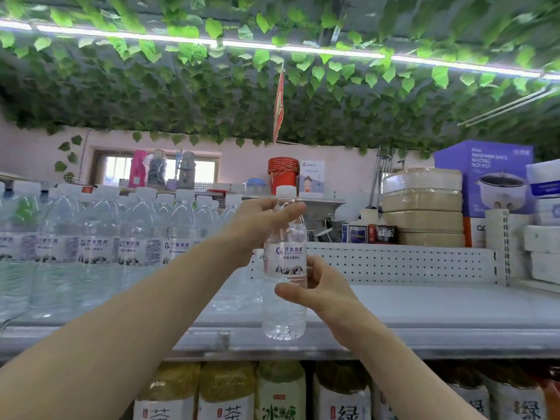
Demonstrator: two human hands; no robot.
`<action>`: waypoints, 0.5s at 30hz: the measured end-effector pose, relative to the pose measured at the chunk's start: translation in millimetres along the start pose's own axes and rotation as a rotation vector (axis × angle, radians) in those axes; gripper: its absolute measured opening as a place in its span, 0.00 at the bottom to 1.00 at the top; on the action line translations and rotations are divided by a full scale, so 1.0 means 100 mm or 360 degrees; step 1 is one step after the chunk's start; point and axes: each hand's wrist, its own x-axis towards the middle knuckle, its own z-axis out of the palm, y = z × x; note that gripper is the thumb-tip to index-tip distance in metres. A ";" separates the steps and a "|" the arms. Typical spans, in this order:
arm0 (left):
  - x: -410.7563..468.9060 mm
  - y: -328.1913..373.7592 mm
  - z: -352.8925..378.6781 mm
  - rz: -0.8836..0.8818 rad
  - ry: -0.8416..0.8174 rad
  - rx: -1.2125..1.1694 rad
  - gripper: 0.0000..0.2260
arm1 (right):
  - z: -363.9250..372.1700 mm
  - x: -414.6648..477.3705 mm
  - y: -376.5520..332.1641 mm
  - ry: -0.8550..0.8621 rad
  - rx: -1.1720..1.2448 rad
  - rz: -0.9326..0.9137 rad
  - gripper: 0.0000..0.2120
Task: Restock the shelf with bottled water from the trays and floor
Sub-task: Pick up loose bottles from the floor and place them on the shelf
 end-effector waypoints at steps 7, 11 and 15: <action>0.14 -0.02 -0.12 0.0004 -0.0126 -0.0026 0.15 | -0.17 0.13 0.02 -0.0330 0.0198 -0.0012 0.19; 0.26 0.04 -0.20 0.0139 -0.0099 0.0142 0.28 | -0.17 0.36 0.04 -0.0178 0.0188 -0.0055 0.22; 0.43 0.04 -0.28 0.0344 -0.0087 0.0468 0.28 | -0.14 0.56 0.03 -0.0080 0.0099 -0.0075 0.24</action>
